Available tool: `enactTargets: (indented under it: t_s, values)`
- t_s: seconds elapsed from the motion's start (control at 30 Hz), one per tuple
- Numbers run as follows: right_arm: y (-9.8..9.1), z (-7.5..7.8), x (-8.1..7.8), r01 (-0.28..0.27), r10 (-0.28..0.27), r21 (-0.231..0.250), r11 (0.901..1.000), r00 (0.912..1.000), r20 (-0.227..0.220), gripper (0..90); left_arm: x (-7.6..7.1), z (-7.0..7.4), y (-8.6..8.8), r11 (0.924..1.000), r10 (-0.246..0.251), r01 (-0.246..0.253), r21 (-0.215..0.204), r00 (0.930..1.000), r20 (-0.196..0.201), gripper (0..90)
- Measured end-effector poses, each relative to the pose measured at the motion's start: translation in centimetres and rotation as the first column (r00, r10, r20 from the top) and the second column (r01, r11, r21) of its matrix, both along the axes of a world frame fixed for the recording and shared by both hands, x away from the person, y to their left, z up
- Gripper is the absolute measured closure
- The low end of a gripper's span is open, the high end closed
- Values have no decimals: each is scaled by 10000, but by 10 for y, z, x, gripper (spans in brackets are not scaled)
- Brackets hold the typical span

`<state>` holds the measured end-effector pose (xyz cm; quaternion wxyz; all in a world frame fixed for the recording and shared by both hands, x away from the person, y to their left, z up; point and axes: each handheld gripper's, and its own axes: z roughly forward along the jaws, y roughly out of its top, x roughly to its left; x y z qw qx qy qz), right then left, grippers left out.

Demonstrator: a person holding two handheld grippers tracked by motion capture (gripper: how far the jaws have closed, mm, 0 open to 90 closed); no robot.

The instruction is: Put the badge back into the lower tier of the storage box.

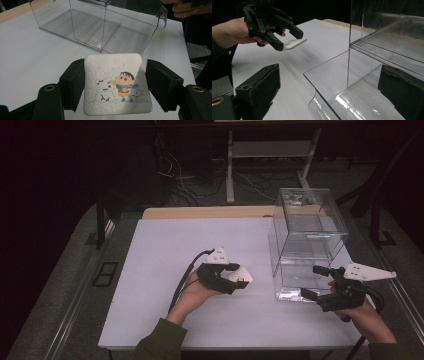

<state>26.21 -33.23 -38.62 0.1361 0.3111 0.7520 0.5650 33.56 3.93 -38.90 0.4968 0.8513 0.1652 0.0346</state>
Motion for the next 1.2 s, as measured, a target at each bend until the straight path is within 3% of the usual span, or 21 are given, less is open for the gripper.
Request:
enactTargets:
  t_s: [0.8, 1.2]
  values:
    - [0, 0, 0, 54, -53, 85, 9999, 10000, -60, 38, 5, 16, -19, 9968, -512, 514, -604, 9987, 50, 322]
    - [-1, 0, 0, 28, -28, 131, 9999, 10000, -38, 38, 8, 27, -34, 9943, -815, 830, -667, 9964, 247, 323]
